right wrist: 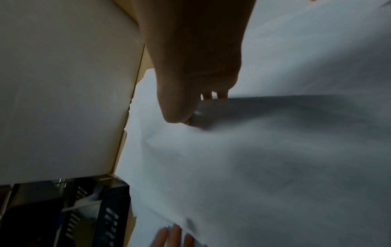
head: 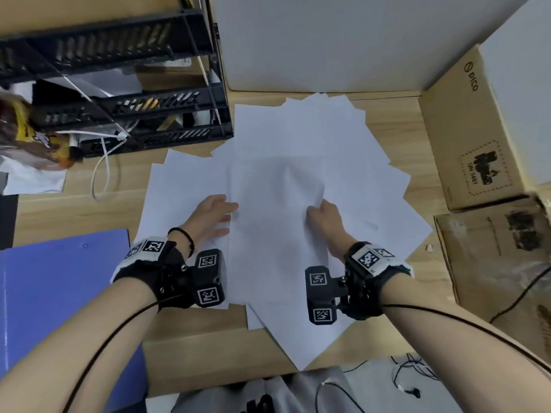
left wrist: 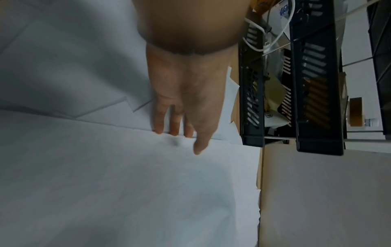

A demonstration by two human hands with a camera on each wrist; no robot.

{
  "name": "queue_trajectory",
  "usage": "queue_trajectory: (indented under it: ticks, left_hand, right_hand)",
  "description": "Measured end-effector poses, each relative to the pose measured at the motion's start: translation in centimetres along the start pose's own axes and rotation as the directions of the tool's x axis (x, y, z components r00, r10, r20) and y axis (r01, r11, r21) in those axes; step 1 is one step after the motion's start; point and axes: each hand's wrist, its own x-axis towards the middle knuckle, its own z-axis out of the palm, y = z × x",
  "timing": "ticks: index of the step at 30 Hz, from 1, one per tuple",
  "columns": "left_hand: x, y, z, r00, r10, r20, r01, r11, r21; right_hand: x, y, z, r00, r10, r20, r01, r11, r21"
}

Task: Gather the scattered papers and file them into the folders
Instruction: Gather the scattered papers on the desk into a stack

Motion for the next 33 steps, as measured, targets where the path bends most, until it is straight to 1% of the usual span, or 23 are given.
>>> queue_trajectory:
  ticks: [1, 3, 5, 8, 10, 12, 14, 15, 17, 18, 21, 23, 25, 29, 30, 31, 32, 33]
  left_hand:
    - [0.1, 0.0, 0.1, 1.0, 0.004, -0.015, -0.004, 1.0, 0.005]
    - [0.0, 0.2, 0.6, 1.0, -0.021, -0.023, 0.021, 1.0, 0.006]
    - [-0.1, 0.2, 1.3, 0.998, -0.046, 0.031, 0.045, 0.997, 0.056]
    - [-0.6, 0.1, 3.0, 0.999, 0.023, 0.049, -0.033, 0.975, 0.22]
    - [-1.0, 0.1, 3.8, 0.994, 0.105, 0.036, -0.111, 0.957, 0.267]
    - [-1.2, 0.0, 3.5, 0.986, 0.167, -0.009, -0.159, 0.952, 0.261]
    - [-1.2, -0.3, 2.2, 0.975, 0.197, -0.103, -0.163, 0.948, 0.272]
    - [-1.2, -0.6, 1.4, 0.967, 0.202, -0.154, -0.151, 0.944, 0.293]
    - [-1.1, -1.5, -0.1, 0.949, 0.206, -0.237, -0.128, 0.943, 0.306]
    - [-1.1, -2.0, -0.7, 0.94, 0.207, -0.27, -0.122, 0.946, 0.3]
    - [-1.1, -2.8, -1.5, 0.913, 0.219, -0.345, -0.114, 0.948, 0.298]
    - [-1.2, -2.7, -1.2, 0.904, 0.25, -0.348, -0.16, 0.95, 0.268]
    - [-1.0, -2.1, -0.4, 0.901, 0.287, -0.324, -0.216, 0.947, 0.239]
    - [0.1, -0.5, 1.7, 0.911, 0.324, -0.256, -0.268, 0.936, 0.229]
    - [0.4, -0.2, 2.1, 0.917, 0.319, -0.239, -0.27, 0.938, 0.216]
    - [0.7, 0.1, 2.4, 0.923, 0.309, -0.228, -0.266, 0.943, 0.202]
    - [0.9, 0.3, 2.6, 0.929, 0.296, -0.22, -0.259, 0.948, 0.183]
    - [1.1, 0.6, 2.8, 0.936, 0.281, -0.213, -0.249, 0.954, 0.165]
  right_hand:
    - [0.0, -0.1, -0.3, 0.999, 0.015, 0.034, -0.016, 0.999, 0.03]
    - [0.2, 0.1, -1.1, 0.994, 0.026, 0.104, -0.03, 0.999, 0.032]
    - [0.2, 0.5, -1.8, 0.984, 0.027, 0.177, -0.028, 1.0, 0.004]
    - [0.2, 1.1, -2.3, 0.972, 0.023, 0.233, -0.021, 1.0, -0.011]
    - [0.1, 1.4, -2.6, 0.972, 0.015, 0.233, -0.006, 0.999, -0.043]
    - [0.2, 1.8, -3.2, 0.978, -0.03, 0.206, 0.045, 0.997, -0.069]
    - [0.7, 2.1, -4.2, 0.99, -0.083, 0.11, 0.095, 0.989, -0.11]
    - [1.0, 2.0, -4.9, 0.995, -0.091, 0.045, 0.097, 0.983, -0.155]
    - [1.5, 2.0, -5.8, 0.994, -0.076, -0.072, 0.056, 0.968, -0.243]
    - [1.7, 1.9, -6.0, 0.991, -0.055, -0.123, 0.021, 0.966, -0.258]
    - [2.0, 1.1, -5.2, 0.959, 0.038, -0.28, -0.102, 0.971, -0.218]
    - [2.4, 0.2, -4.1, 0.928, 0.083, -0.363, -0.164, 0.967, -0.196]
    - [3.2, -0.6, -2.8, 0.901, 0.109, -0.421, -0.197, 0.965, -0.172]
    - [4.8, -0.9, -0.6, 0.853, 0.173, -0.493, -0.28, 0.948, -0.151]
    - [4.9, -0.5, -0.8, 0.859, 0.182, -0.479, -0.296, 0.939, -0.174]
    - [5.0, -0.2, -1.0, 0.886, 0.172, -0.431, -0.285, 0.935, -0.213]
    - [5.1, 0.2, -1.3, 0.923, 0.15, -0.355, -0.253, 0.931, -0.263]
    - [5.0, 0.6, -1.7, 0.947, 0.113, -0.301, -0.208, 0.93, -0.304]
